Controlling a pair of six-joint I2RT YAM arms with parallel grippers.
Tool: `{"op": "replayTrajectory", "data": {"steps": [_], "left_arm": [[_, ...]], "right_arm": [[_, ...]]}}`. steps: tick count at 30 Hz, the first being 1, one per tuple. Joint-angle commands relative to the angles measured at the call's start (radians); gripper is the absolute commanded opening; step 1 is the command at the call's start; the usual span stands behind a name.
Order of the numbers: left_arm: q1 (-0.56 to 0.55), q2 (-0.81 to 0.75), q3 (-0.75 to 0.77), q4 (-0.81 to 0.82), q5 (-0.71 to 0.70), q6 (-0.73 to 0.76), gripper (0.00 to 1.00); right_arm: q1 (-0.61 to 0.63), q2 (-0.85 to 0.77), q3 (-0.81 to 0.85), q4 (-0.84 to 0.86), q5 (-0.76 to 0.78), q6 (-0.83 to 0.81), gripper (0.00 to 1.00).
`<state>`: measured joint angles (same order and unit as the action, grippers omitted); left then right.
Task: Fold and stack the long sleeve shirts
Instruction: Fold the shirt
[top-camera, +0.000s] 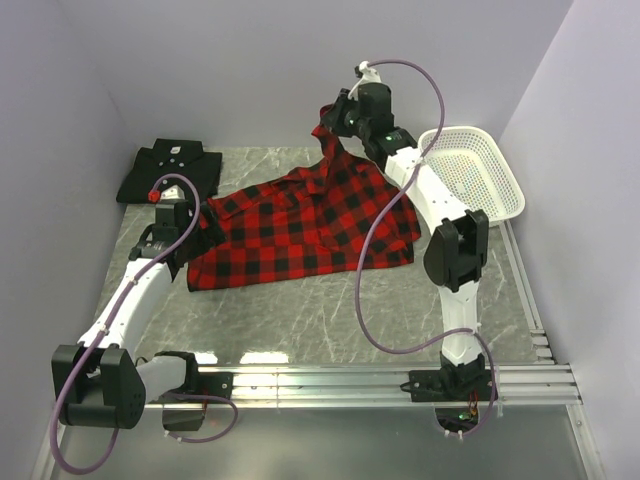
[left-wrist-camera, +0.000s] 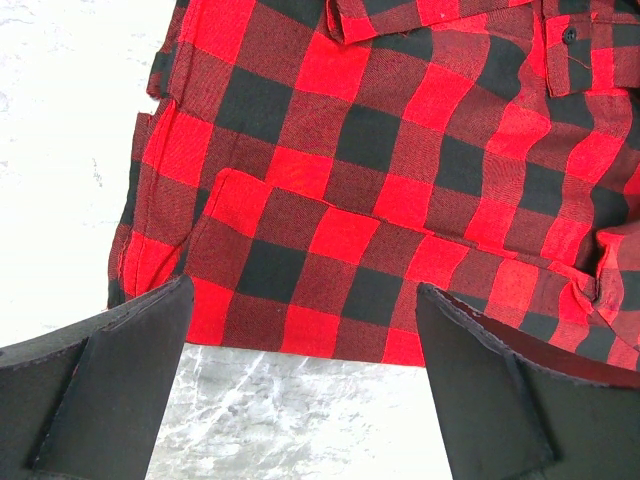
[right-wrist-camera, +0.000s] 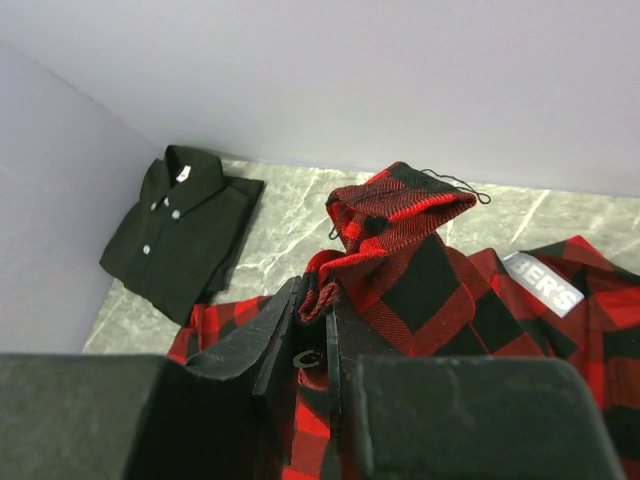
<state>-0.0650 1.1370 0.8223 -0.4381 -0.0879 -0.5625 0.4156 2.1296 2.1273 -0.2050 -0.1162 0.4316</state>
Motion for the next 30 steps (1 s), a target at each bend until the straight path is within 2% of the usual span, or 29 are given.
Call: {"op": "replayTrajectory", "data": {"steps": [1,6,14,22,26,30], "left_arm": [[0.001,-0.003,-0.008,0.016,-0.009,0.009,0.99],[0.001,-0.005,-0.008,0.015,-0.009,0.010,0.99],[0.001,-0.002,-0.008,0.016,-0.007,0.010,0.99],[0.001,0.001,-0.006,0.016,-0.001,0.010,0.99],[0.001,0.000,-0.008,0.015,0.000,0.009,0.99],[0.001,-0.002,-0.008,0.018,0.007,0.007,0.99]], "right_arm": [[0.014,0.010,0.062,0.068,-0.034,-0.031,0.00],[0.026,0.032,0.065,0.107,-0.092,-0.053,0.00],[0.029,0.053,0.053,0.133,-0.074,-0.063,0.00],[0.028,0.021,0.023,0.063,0.088,-0.071,0.00],[0.031,-0.028,0.002,-0.034,0.248,-0.018,0.00],[0.046,-0.158,-0.172,-0.118,0.349,0.096,0.00]]}}
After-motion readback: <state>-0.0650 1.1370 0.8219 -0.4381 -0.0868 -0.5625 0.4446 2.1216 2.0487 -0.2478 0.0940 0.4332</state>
